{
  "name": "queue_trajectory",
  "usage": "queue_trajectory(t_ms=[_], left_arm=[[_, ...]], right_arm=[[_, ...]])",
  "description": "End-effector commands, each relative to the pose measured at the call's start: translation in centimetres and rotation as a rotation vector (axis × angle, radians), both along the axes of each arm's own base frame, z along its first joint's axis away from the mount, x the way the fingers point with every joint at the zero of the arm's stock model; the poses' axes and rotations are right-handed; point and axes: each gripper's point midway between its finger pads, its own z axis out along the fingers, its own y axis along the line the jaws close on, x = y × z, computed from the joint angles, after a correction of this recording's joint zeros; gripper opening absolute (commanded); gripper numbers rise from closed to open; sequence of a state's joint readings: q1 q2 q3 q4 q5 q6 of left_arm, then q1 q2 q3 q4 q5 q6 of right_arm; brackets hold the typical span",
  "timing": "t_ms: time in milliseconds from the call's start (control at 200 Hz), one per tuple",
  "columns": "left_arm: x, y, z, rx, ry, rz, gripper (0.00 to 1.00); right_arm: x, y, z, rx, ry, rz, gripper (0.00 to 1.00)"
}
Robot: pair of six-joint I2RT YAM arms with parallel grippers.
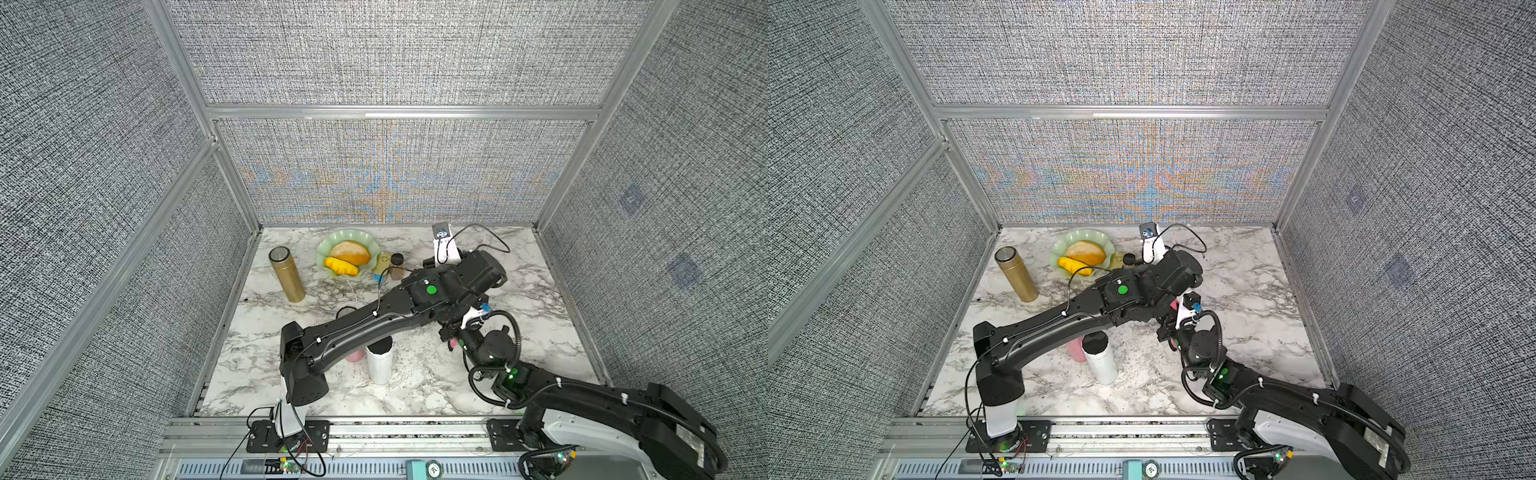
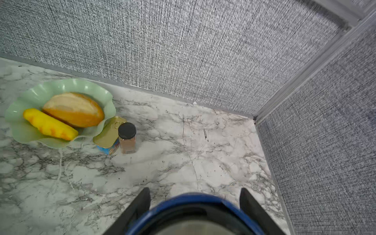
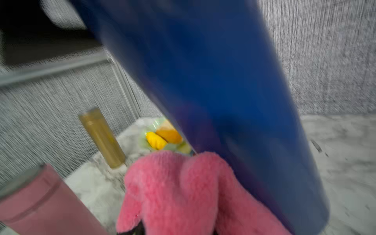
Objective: Wipe the surface of the thermos
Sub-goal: Wipe the dirt from the surface of the thermos.
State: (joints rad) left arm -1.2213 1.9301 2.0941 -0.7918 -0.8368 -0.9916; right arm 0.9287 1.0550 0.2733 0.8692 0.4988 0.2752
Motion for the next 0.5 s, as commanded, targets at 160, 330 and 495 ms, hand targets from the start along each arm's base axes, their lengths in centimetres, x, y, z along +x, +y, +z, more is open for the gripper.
queue_trajectory(t_ms=[160, 330, 495], left_arm=[[0.0, 0.9, 0.0, -0.072, 0.07, 0.081, 0.0], [0.2, 2.3, -0.3, -0.131, 0.114, 0.145, 0.0], [0.1, 2.7, -1.0, -0.168, 0.154, 0.164, 0.0]], right_arm=[[-0.8, 0.0, 8.4, 0.186, -0.161, 0.032, 0.0], [-0.9, -0.1, 10.0, 0.259, -0.197, 0.026, 0.0], [0.1, -2.2, 5.1, 0.228, -0.178, -0.119, 0.0]])
